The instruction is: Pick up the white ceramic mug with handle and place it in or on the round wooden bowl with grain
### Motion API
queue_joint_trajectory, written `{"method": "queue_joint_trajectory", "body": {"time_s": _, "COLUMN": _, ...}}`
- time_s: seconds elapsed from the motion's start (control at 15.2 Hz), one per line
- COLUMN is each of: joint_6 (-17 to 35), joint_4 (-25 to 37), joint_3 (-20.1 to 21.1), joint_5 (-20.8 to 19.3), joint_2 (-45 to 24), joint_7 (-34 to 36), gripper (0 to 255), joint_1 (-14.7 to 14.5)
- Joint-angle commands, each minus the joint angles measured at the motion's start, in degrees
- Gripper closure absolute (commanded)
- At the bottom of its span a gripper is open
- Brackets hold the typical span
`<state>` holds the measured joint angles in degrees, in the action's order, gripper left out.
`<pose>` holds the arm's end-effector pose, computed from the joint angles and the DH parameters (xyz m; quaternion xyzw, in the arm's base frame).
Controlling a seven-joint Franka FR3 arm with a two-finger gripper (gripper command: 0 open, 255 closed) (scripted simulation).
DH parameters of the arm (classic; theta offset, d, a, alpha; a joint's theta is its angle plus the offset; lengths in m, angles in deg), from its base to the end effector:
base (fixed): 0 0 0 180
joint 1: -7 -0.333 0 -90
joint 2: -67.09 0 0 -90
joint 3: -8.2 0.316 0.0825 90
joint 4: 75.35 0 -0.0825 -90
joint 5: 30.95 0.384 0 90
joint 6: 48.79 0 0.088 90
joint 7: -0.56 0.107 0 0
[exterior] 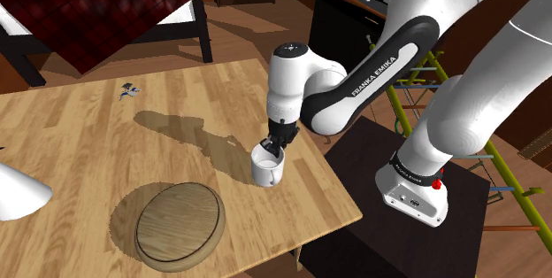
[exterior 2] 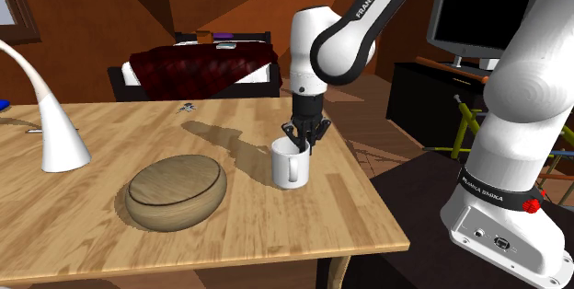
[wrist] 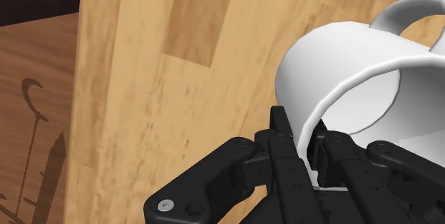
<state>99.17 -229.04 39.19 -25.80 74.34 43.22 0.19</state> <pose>0.3304 0.2473 0.2707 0.9966 -0.0819 0.0097 0.0029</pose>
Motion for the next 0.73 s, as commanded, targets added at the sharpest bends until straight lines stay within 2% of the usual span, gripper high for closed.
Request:
{"method": "queue_joint_trajectory", "body": {"time_s": 0.0, "joint_6": -1.44, "joint_4": 0.20, "joint_3": -0.22, "joint_5": 1.00, "joint_2": 1.32, "joint_7": -0.77, "gripper": 255, "joint_1": -0.32}}
{"method": "queue_joint_trajectory", "body": {"time_s": 0.66, "joint_6": -11.32, "joint_4": 2.56, "joint_3": -2.20, "joint_5": 4.97, "joint_2": 9.32, "joint_7": -3.98, "gripper": 255, "joint_1": -2.05}}
